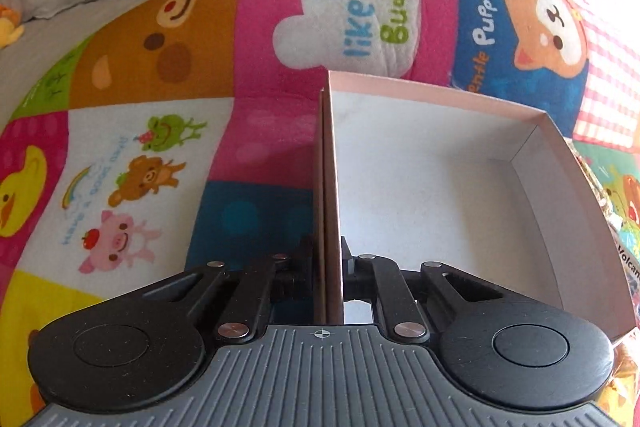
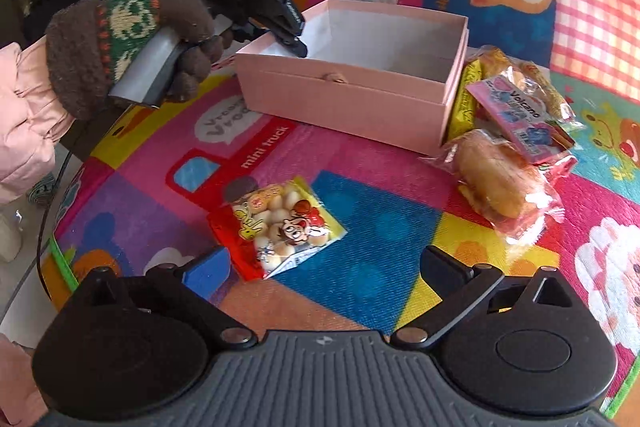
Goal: Organize objects
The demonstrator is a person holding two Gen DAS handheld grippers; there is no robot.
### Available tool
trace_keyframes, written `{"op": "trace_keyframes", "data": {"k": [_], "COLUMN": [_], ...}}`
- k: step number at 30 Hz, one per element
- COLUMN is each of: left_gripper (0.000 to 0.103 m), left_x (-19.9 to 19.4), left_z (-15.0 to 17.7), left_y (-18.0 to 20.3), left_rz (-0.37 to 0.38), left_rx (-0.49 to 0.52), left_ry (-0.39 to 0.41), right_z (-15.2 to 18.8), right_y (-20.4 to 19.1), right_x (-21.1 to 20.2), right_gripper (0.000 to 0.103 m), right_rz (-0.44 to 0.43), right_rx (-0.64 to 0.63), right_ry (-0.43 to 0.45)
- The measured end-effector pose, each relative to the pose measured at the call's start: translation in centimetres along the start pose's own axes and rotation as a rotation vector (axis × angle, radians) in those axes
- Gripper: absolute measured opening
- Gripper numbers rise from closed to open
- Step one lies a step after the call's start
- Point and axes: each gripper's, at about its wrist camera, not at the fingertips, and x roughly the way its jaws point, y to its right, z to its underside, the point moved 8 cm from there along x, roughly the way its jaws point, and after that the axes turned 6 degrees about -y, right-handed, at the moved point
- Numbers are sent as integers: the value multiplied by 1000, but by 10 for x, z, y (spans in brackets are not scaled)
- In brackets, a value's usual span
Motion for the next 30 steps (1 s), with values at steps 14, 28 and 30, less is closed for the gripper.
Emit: {"op": "trace_keyframes", "data": {"k": [14, 28, 30], "left_gripper": [13, 13, 13], "left_x": [-4, -5, -5], "left_z": [8, 10, 11], "left_y": [-1, -3, -3], "left_rz": [40, 52, 50], "left_rx": [-32, -24, -21], "left_ry": [17, 13, 16], "right_z": [-3, -33, -33], "right_y": [31, 3, 6], "right_x": [7, 41, 27], "right_gripper": [99, 57, 56], "right_rz": [122, 82, 47], "right_rx": [0, 4, 14], "right_ry": [-34, -89, -107]}}
